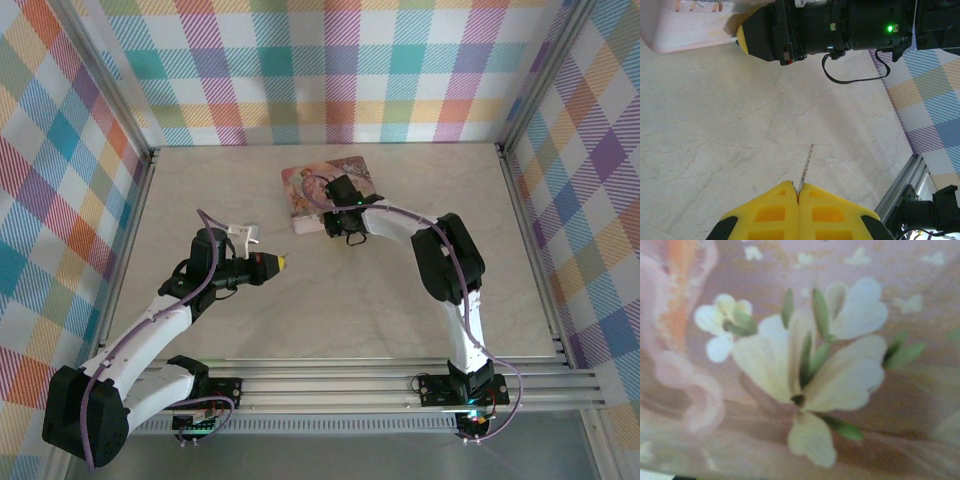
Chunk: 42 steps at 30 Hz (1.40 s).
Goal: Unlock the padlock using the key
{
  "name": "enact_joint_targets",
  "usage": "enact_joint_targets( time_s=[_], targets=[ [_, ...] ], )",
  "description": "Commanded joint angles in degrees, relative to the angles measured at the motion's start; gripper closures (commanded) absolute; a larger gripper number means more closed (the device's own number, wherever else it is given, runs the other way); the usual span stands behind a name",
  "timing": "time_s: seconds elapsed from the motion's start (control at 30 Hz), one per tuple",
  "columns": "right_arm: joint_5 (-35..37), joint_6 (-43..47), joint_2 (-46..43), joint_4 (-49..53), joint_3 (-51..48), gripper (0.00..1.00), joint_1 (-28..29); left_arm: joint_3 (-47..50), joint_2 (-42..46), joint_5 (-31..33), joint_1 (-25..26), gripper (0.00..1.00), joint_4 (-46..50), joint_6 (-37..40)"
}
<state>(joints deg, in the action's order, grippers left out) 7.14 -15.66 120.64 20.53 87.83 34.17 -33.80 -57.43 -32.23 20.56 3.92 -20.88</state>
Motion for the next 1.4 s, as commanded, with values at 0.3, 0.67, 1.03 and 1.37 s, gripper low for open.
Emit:
enact_joint_targets(
  time_s=[0.3,0.67,1.03,1.37],
  targets=[
    [-13.2,-5.9,-12.8,13.9,-2.2,1.00,-2.6,-0.3,-7.6,-5.7,0.4,1.00,-13.2,-0.7],
    [-17.4,-14.8,-17.8,20.0,-1.2,1.00,-2.6,-5.2,-14.1,-9.5,1.5,1.00,-17.2,1.1],
    [-20.1,-15.0,-15.4,23.6,4.3,1.00,-2.6,-0.6,-19.0,-6.1,6.2,1.00,-33.5,2.6],
    [-25.1,-15.1,-13.2,25.7,7.8,1.00,-3.3,1.1,-26.5,-3.8,8.6,1.00,-44.7,-0.2]
  ],
)
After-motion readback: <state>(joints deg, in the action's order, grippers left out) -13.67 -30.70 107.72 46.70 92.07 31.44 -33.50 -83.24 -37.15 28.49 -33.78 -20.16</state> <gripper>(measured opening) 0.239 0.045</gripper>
